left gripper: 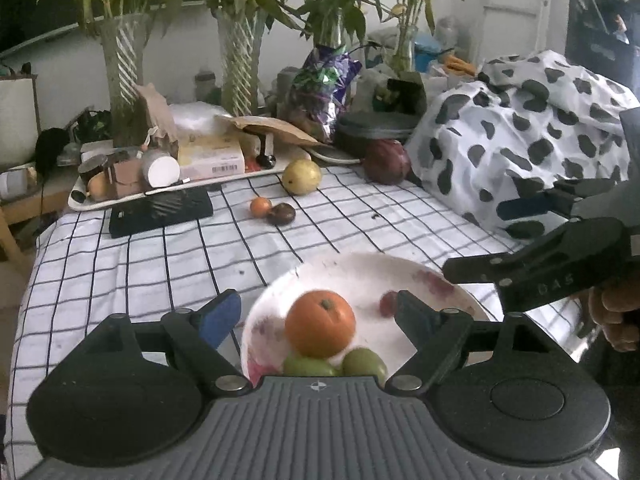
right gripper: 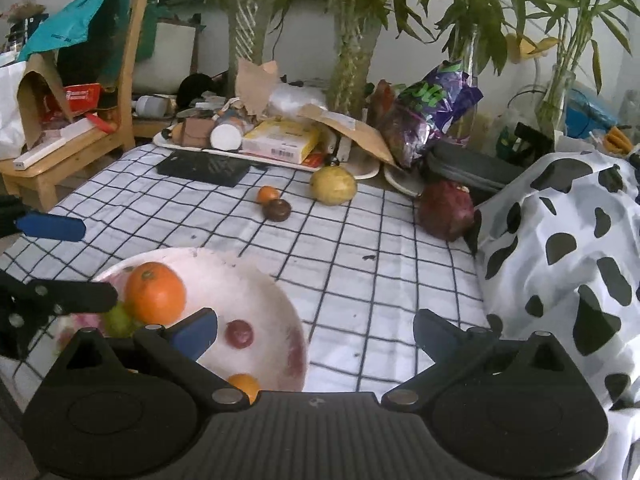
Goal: Organize fruits
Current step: 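Lift both open tools off the plate toward the remaining fruits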
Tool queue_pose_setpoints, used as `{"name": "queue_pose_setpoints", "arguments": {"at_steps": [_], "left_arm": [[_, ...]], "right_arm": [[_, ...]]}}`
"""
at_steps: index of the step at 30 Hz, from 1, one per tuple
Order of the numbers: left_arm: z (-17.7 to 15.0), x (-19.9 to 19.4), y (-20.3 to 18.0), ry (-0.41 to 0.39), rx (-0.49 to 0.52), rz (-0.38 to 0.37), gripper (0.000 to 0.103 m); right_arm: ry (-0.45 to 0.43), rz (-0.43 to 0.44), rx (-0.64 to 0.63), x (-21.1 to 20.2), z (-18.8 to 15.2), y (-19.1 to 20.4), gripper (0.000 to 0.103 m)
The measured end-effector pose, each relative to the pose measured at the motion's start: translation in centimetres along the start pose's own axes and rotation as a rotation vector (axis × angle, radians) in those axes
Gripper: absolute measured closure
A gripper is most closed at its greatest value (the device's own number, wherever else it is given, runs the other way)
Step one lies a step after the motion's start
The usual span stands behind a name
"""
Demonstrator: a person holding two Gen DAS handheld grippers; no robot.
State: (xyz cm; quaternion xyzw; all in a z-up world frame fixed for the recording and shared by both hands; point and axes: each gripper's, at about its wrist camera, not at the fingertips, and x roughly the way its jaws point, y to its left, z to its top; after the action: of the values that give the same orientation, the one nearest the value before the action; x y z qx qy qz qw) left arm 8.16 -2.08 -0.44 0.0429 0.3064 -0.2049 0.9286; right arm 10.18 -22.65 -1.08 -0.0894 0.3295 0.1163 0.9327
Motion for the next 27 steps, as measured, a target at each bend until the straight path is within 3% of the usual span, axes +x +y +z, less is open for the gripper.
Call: {"name": "queue_pose_setpoints", "arguments": {"at_steps": [13,27], "left_arm": [[2.0,4.0,3.0,0.016,-0.029,0.009,0.020],[3.7,9.5,5.7,0.092,-0.030,0.014,0.020]], "right_arm": [[0.034,-0.039,0.033,3.9,1.5,-2.5,0.000],[0.084,0.031,0.038,8.9,3.5,-3.6,0.000]]}}
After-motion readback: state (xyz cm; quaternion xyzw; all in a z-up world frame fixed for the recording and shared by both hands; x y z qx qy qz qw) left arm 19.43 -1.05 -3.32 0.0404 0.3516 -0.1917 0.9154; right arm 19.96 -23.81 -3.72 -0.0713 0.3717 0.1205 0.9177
